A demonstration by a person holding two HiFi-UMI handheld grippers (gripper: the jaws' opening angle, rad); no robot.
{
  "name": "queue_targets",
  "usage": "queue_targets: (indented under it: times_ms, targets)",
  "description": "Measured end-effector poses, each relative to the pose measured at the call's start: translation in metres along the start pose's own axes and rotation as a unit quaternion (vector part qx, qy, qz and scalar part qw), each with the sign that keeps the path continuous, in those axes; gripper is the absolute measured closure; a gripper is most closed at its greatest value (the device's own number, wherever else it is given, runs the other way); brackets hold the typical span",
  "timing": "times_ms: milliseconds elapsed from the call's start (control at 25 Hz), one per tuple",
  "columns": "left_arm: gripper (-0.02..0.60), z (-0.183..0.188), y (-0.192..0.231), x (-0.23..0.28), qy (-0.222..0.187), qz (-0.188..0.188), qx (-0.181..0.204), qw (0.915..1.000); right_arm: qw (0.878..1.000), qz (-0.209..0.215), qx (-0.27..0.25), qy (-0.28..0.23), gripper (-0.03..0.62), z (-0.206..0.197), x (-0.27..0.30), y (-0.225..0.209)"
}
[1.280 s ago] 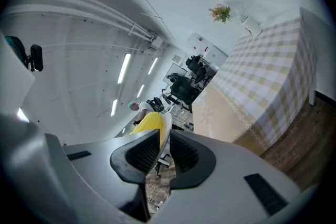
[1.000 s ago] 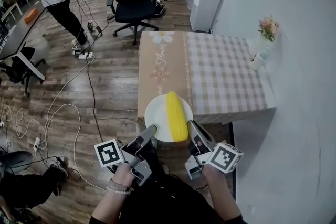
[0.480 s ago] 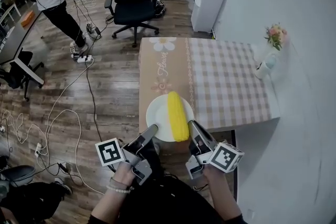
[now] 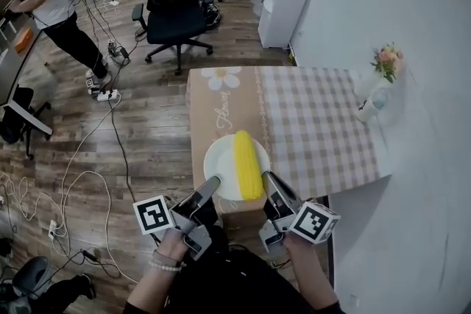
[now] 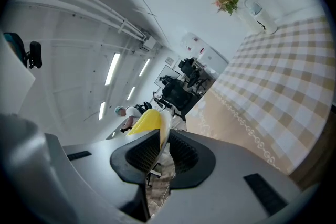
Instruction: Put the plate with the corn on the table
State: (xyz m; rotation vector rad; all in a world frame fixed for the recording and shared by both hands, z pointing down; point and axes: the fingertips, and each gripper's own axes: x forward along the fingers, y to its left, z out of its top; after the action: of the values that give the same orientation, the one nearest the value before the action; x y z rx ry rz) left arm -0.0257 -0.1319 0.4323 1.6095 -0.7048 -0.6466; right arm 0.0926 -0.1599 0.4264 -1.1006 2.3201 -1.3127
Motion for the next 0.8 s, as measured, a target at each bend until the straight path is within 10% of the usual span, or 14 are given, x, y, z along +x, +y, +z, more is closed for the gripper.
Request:
queue_targets:
  times_ms: [800]
  targets:
    - [0.545, 0.075, 0.036, 0.036, 0.048, 0.013, 0.013, 0.9987, 0.998, -0.057, 0.012, 0.004, 0.517, 0.010, 0.072, -0.031]
